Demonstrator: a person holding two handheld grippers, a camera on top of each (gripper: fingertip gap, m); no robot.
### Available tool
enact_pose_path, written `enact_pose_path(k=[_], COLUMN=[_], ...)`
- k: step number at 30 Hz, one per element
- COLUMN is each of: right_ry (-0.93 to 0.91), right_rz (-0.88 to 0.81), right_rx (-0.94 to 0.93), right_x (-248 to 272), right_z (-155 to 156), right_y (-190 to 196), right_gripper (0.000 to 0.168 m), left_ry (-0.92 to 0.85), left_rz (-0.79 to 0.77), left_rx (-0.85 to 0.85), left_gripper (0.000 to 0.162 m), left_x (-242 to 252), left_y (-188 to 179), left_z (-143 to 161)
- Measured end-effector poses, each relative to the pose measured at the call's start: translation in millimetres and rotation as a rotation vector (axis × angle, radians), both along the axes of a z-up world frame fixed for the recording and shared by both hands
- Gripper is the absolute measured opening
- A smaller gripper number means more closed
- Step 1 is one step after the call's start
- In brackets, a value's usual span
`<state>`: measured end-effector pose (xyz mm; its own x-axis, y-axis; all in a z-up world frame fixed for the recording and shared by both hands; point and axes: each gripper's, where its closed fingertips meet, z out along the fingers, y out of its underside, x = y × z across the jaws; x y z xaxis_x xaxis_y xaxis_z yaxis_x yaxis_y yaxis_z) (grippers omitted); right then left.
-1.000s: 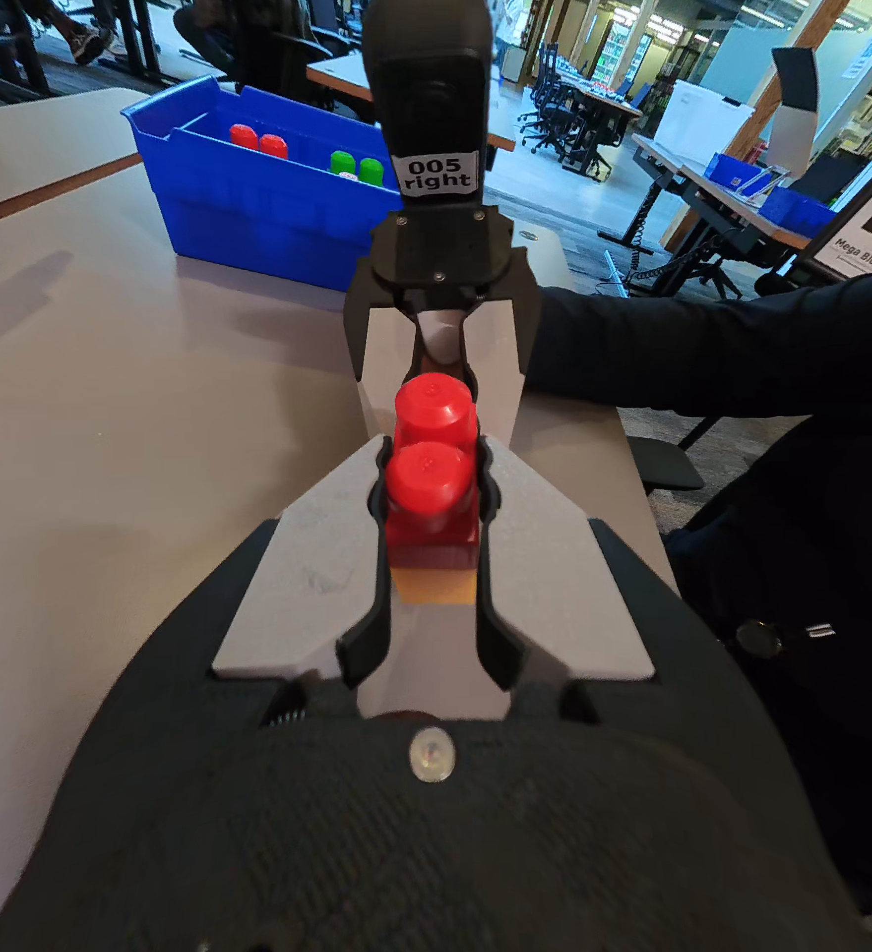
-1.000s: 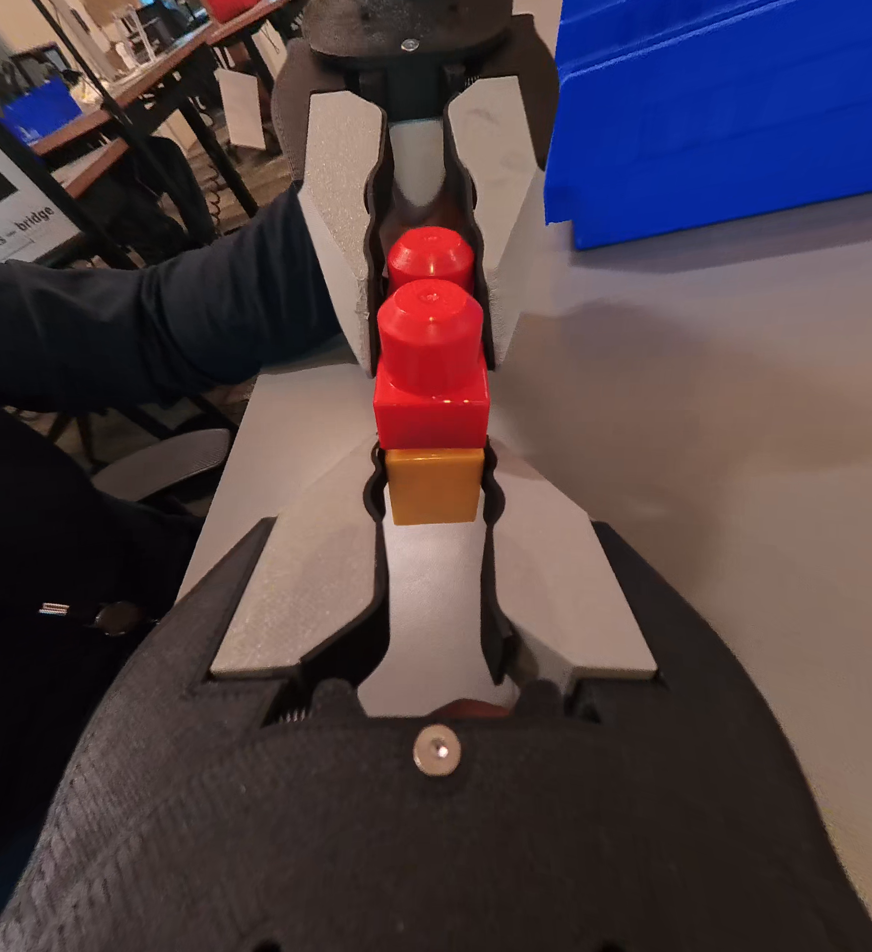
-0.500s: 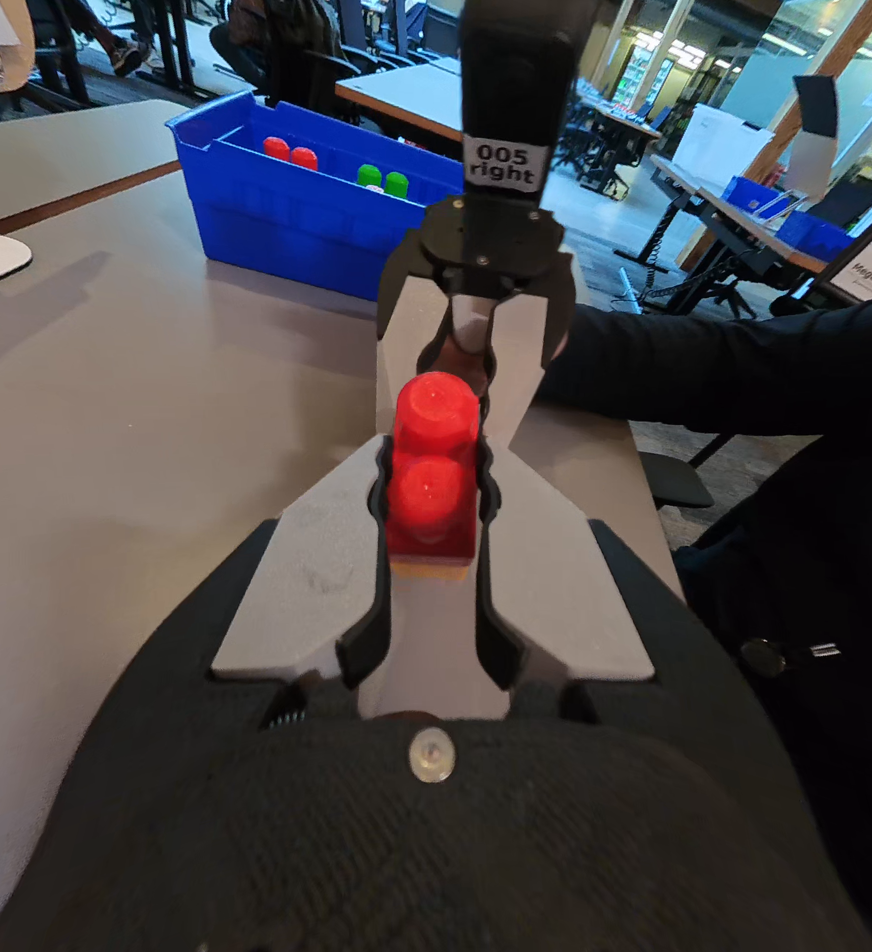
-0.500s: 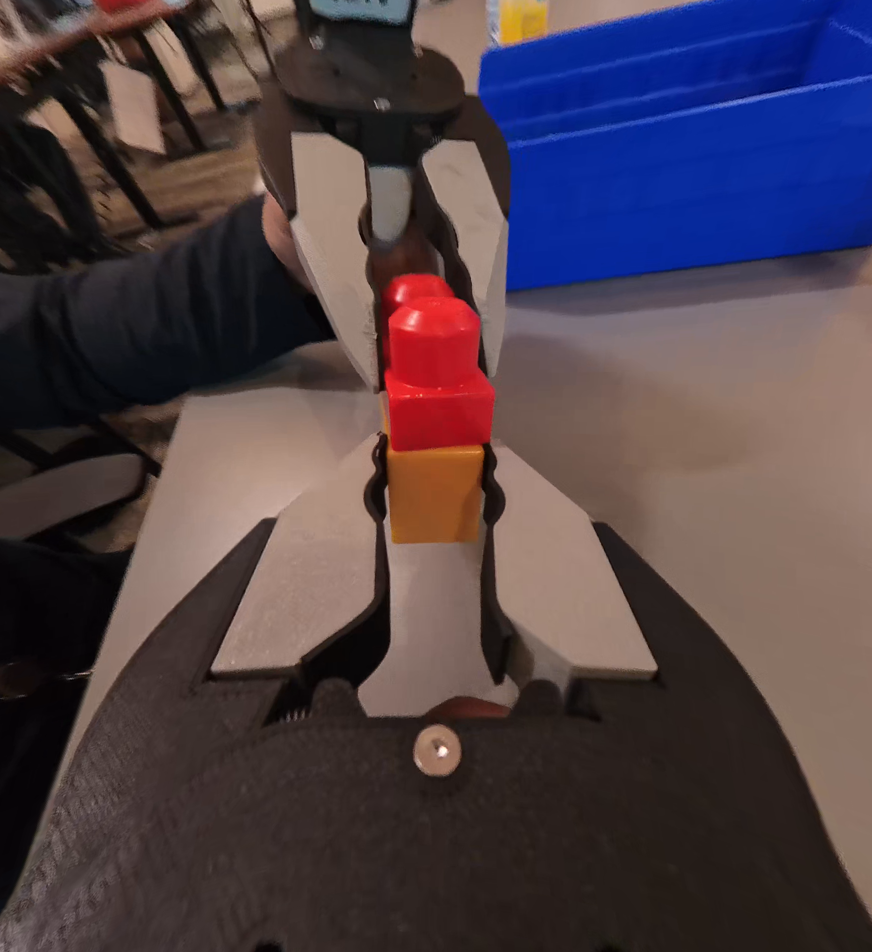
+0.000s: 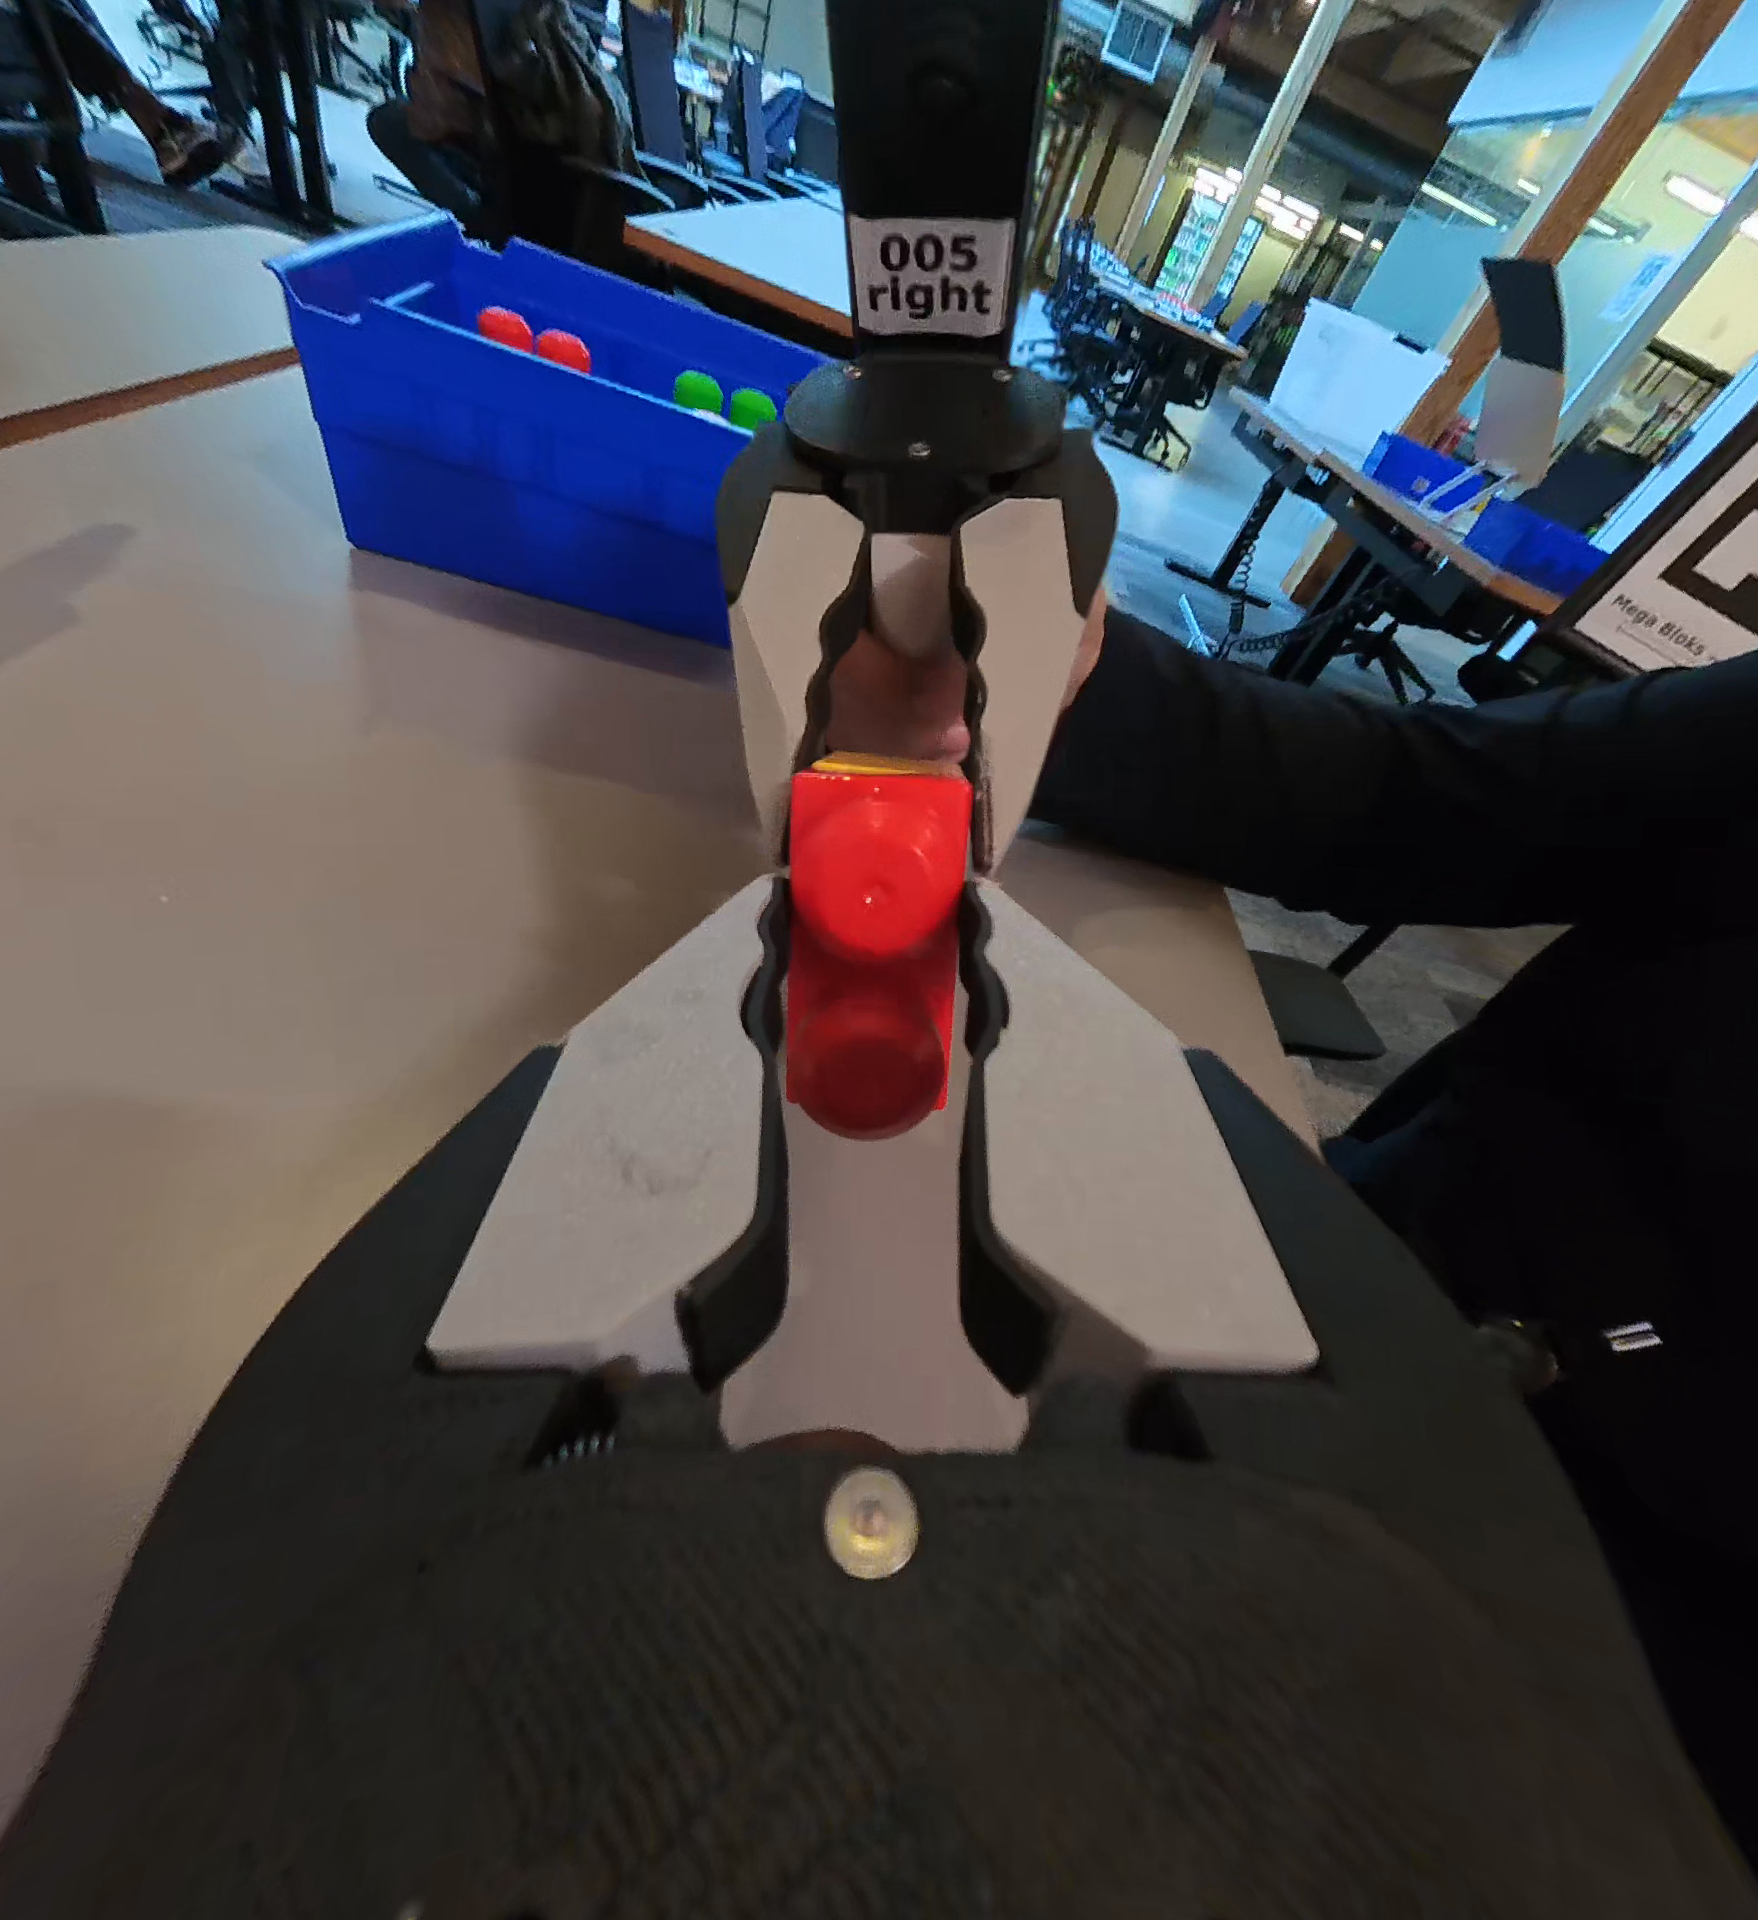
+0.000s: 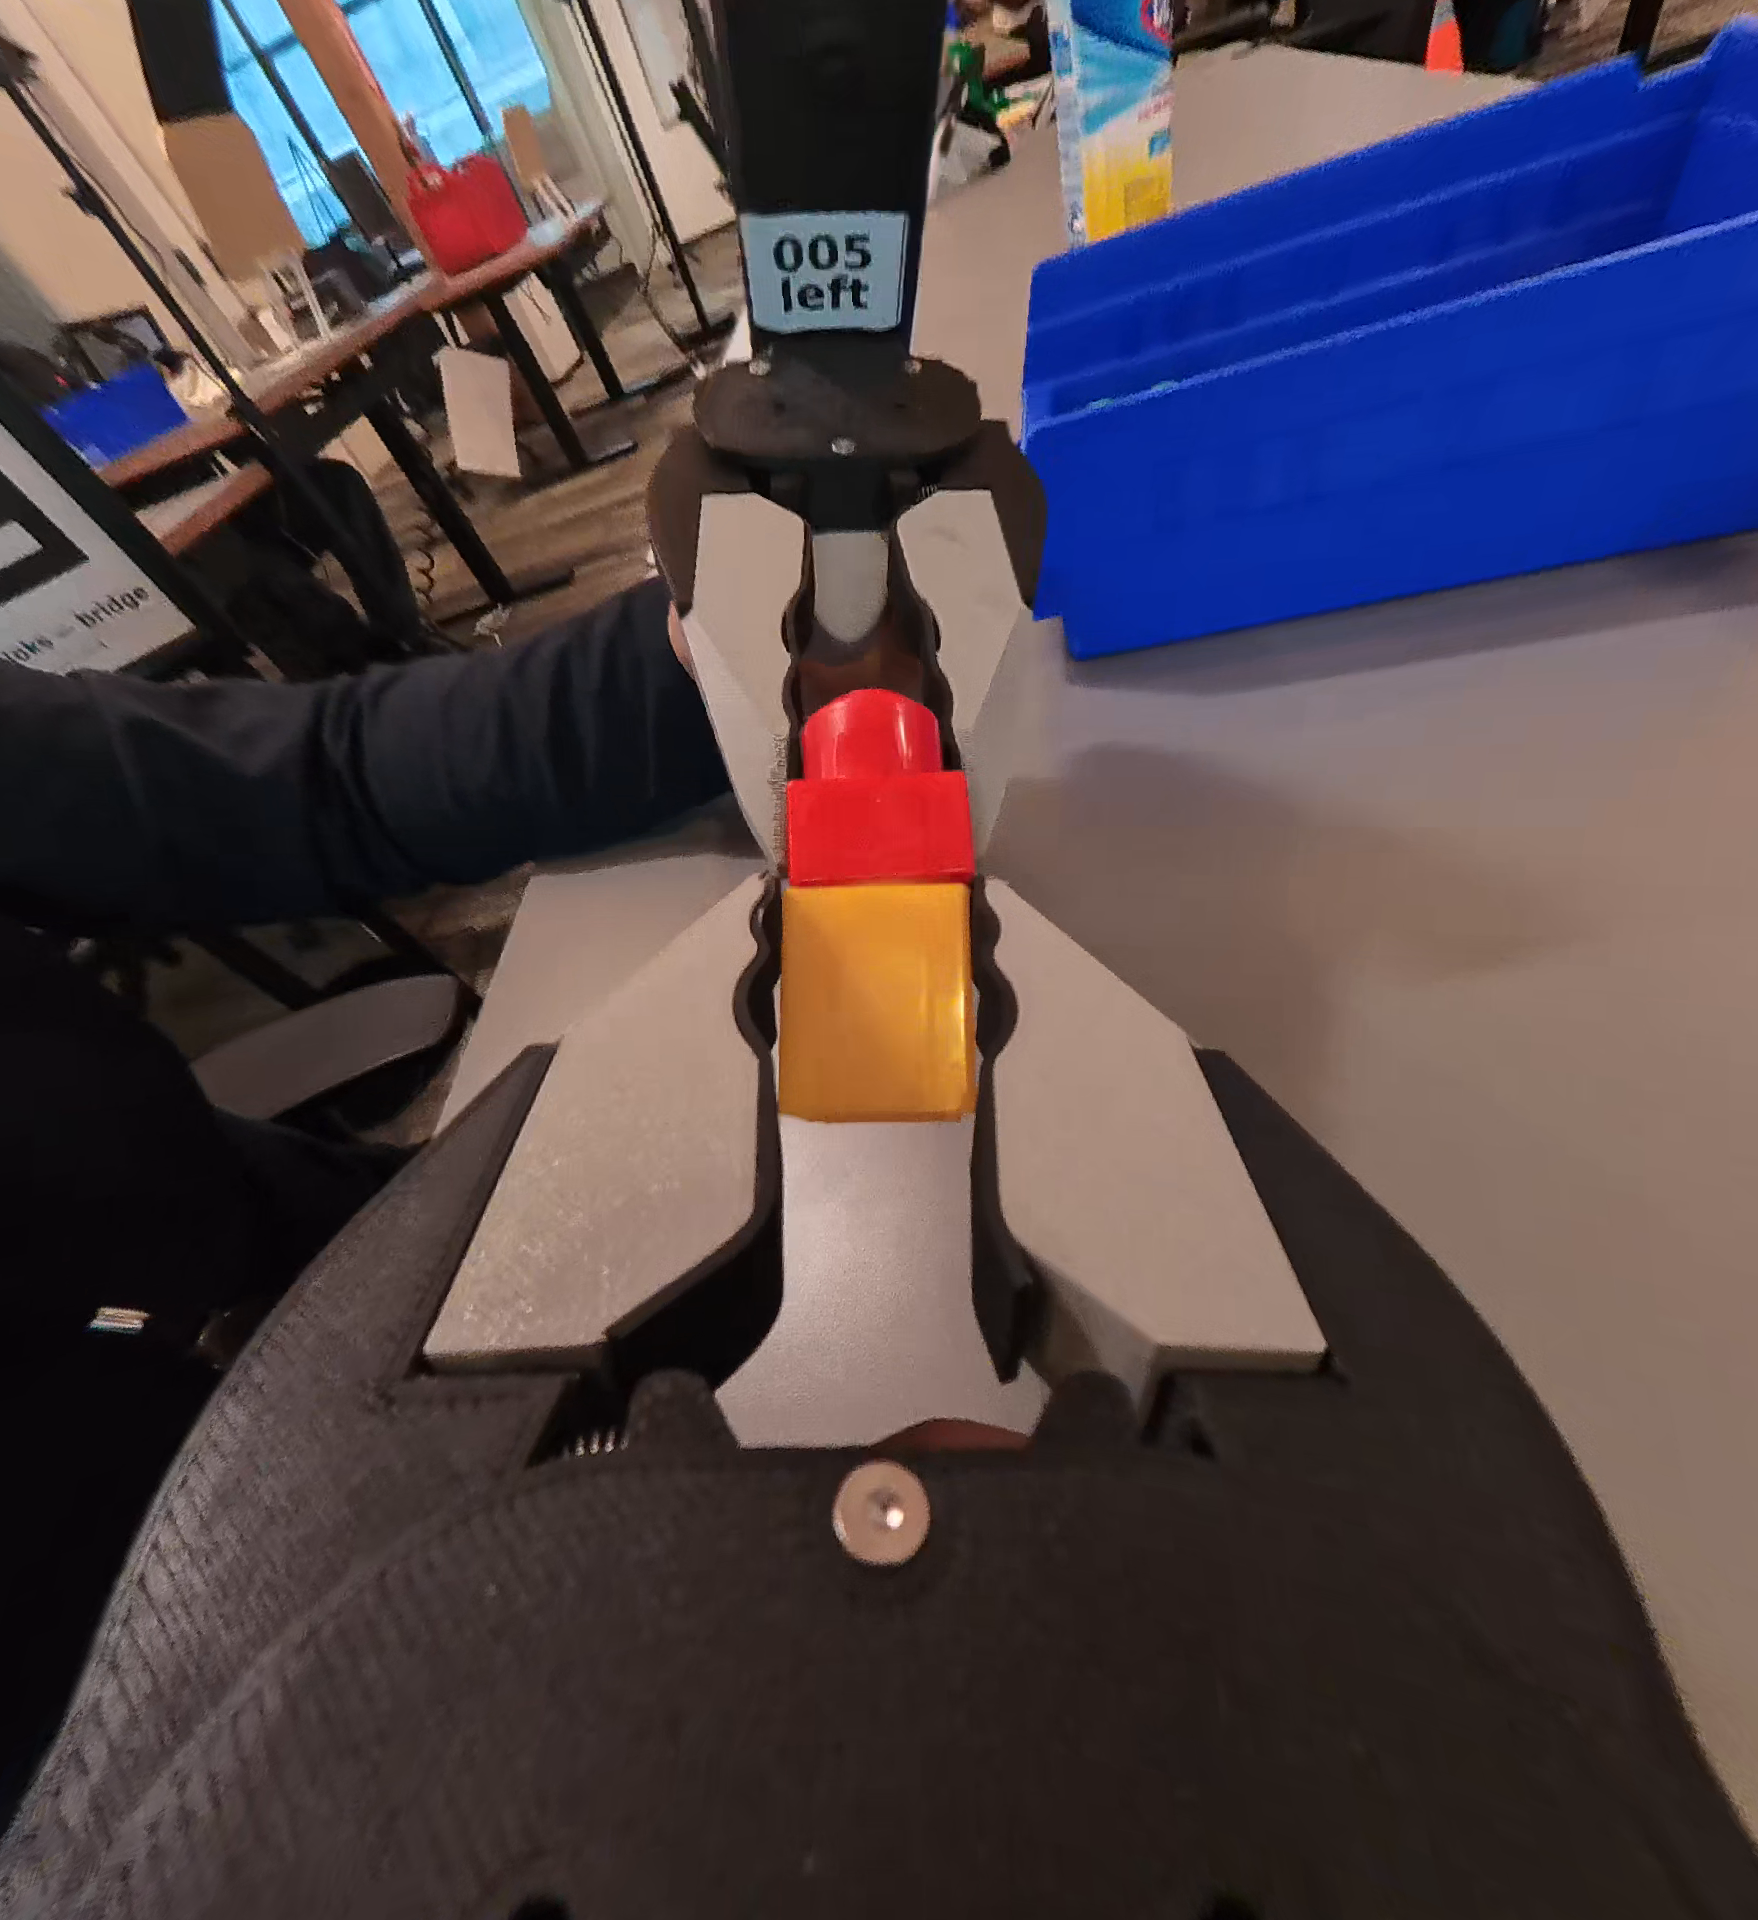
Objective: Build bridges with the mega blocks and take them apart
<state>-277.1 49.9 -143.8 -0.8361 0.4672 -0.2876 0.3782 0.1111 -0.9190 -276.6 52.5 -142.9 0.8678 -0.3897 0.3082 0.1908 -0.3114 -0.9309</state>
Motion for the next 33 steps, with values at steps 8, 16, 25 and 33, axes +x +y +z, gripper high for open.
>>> enact_pose_path(k=[8,16,25,33], right_ry=[0.097,0.134,0.145,0.178], right_rz=[-0.04,-0.051,0.01,0.021], right_rx=[-0.015,-0.07,0.077,0.151], right_x=[-1.9,-2.9,7.6,9.5], right_z=[13.5,22.3,6.7,-1.2], right_y=[10.3,2.9,0.2,-2.3], right_gripper=[0.046,0.034,0.032,0.032], left_ry=[-0.143,-0.135,-0.085,0.109], left_rz=[0.024,0.033,-0.072,-0.024], left_rx=[0.152,0.18,0.099,0.065], left_gripper=[0.03,0.03,0.039,0.034], left_x=[-13.0,-14.4,3.8,5.7], left_y=[-6.7,-8.8,-8.2,-4.4], left_z=[30.5,35.5,12.9,0.6])
